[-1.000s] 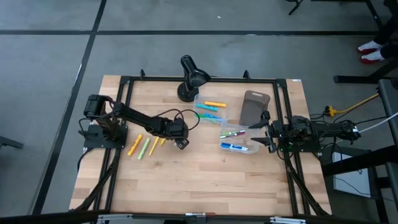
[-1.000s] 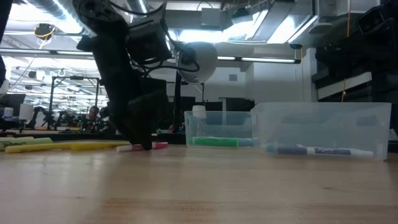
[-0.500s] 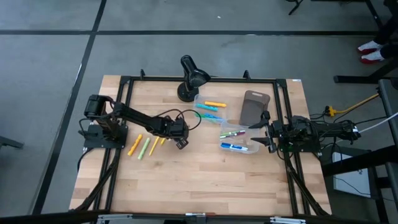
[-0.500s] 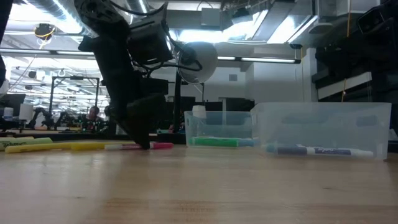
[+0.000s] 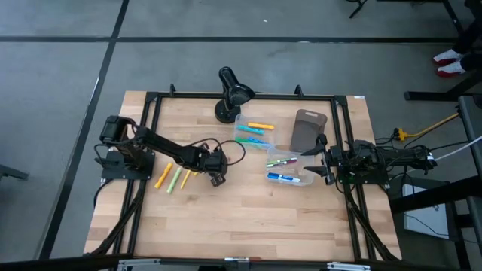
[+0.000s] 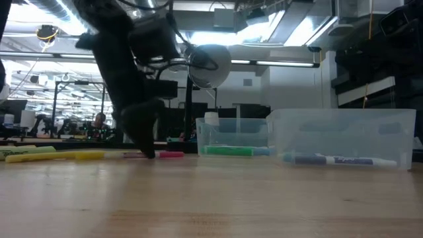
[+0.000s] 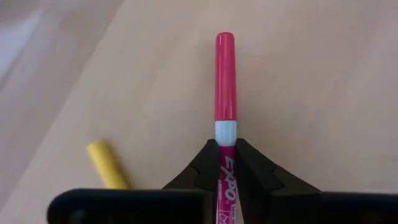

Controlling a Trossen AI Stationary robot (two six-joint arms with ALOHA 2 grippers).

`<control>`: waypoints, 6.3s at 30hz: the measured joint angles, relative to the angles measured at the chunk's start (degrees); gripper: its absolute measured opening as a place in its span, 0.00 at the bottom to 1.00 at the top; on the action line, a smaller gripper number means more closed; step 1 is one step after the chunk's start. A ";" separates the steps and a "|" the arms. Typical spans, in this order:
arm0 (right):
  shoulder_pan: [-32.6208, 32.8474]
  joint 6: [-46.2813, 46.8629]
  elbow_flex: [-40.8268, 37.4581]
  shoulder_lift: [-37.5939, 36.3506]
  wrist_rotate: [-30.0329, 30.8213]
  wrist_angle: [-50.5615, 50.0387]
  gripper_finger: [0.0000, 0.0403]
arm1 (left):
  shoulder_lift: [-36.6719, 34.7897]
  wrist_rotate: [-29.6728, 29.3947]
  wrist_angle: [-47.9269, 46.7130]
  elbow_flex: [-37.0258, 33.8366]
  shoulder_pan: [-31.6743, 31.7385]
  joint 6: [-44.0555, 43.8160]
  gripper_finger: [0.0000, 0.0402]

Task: Pick & Place Markers
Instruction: Put the pink marker pen into the bottom transparent bin, then put the brown marker pen into the bottom transparent bin

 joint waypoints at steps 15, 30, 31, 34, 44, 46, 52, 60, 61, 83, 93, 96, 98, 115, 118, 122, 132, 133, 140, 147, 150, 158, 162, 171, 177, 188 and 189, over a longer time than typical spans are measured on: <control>0.00 0.00 0.00 -0.01 0.00 0.01 0.61 | -2.71 -5.21 10.26 9.03 -5.17 12.37 0.07; -0.02 0.00 0.00 -0.02 0.00 0.01 0.61 | -2.67 -5.87 31.13 10.65 -5.42 27.52 0.07; -0.02 0.00 0.00 0.00 0.00 0.01 0.61 | -2.53 -5.86 32.50 10.65 -5.42 27.86 0.07; -0.02 0.00 0.00 -0.02 0.00 0.01 0.61 | -2.06 -4.33 36.47 10.65 -5.28 28.89 0.07; -0.01 0.00 0.00 0.00 -0.02 0.01 0.61 | 2.78 2.50 50.07 10.64 -2.05 30.92 0.07; -0.01 0.00 0.00 -0.01 -0.01 -0.01 0.61 | 3.49 4.48 52.69 10.65 -1.03 31.42 0.07; -0.01 0.00 0.00 0.00 0.00 -0.01 0.61 | 6.58 11.41 57.04 13.13 1.58 31.81 0.07; 0.00 0.00 0.00 -0.01 0.00 0.01 0.61 | 13.95 14.84 52.23 23.49 2.12 36.47 0.07; -0.02 0.00 0.00 -0.01 0.00 0.01 0.61 | 14.94 14.83 51.09 24.81 2.10 37.14 0.07; 0.00 0.00 0.00 -0.02 0.00 -0.01 0.61 | 24.40 11.25 43.49 35.85 2.21 44.00 0.07; -0.01 0.00 0.00 -0.01 0.00 0.00 0.61 | 24.40 11.62 41.21 35.83 2.91 35.32 0.07; 0.00 0.00 0.00 -0.02 0.00 0.01 0.61 | 24.40 11.70 41.25 35.83 2.82 35.32 0.07; -0.02 0.00 -0.01 -0.02 0.00 0.00 0.61 | 24.40 11.82 41.19 35.83 2.77 35.32 0.07; -0.02 0.00 0.00 0.00 0.00 0.01 0.61 | 24.40 8.69 41.29 35.83 2.95 35.32 0.18; 0.00 0.00 0.00 0.00 0.00 0.01 0.61 | 24.40 6.92 41.29 35.83 3.10 35.37 0.20; -0.02 0.00 -0.01 -0.01 0.00 0.00 0.61 | 24.40 6.76 41.29 35.83 3.24 35.97 0.24; -0.01 0.00 0.00 -0.01 0.00 0.00 0.61 | 23.93 6.77 41.29 35.83 3.19 39.40 0.32; 0.00 0.00 0.00 -0.02 0.00 0.00 0.61 | 23.63 6.77 41.26 35.83 3.16 39.75 0.33; -0.02 0.00 0.00 -0.02 0.00 0.01 0.61 | 20.66 6.78 40.68 35.83 1.46 44.47 0.32; 0.00 0.00 0.00 0.00 0.00 0.01 0.61 | 16.17 6.92 33.36 35.83 -1.93 48.98 0.32; 0.00 0.00 0.00 -0.01 0.00 0.01 0.61 | 14.12 7.09 27.61 35.83 -3.85 52.77 0.32; -0.01 0.00 0.00 0.00 -0.01 -0.01 0.61 | 6.22 9.98 24.71 25.40 -7.40 55.28 0.29; -0.02 0.00 0.00 -0.02 0.00 0.01 0.61 | -1.68 10.18 29.31 15.79 -7.23 51.46 0.28; -0.01 0.00 -0.02 -0.01 0.00 -0.01 0.61 | -18.47 15.25 37.10 -3.11 -8.57 46.60 0.28; -0.01 0.00 0.00 -0.02 0.00 -0.01 0.61 | -23.79 14.07 37.57 -10.23 -8.78 41.58 0.27; -0.02 1.39 -0.01 -0.02 -0.02 0.19 0.61 | -23.82 12.70 37.21 -15.57 -7.65 32.87 0.26; -0.01 1.80 -0.02 -0.01 -0.02 0.75 0.61 | -23.82 12.56 37.21 -15.75 -7.65 32.22 0.26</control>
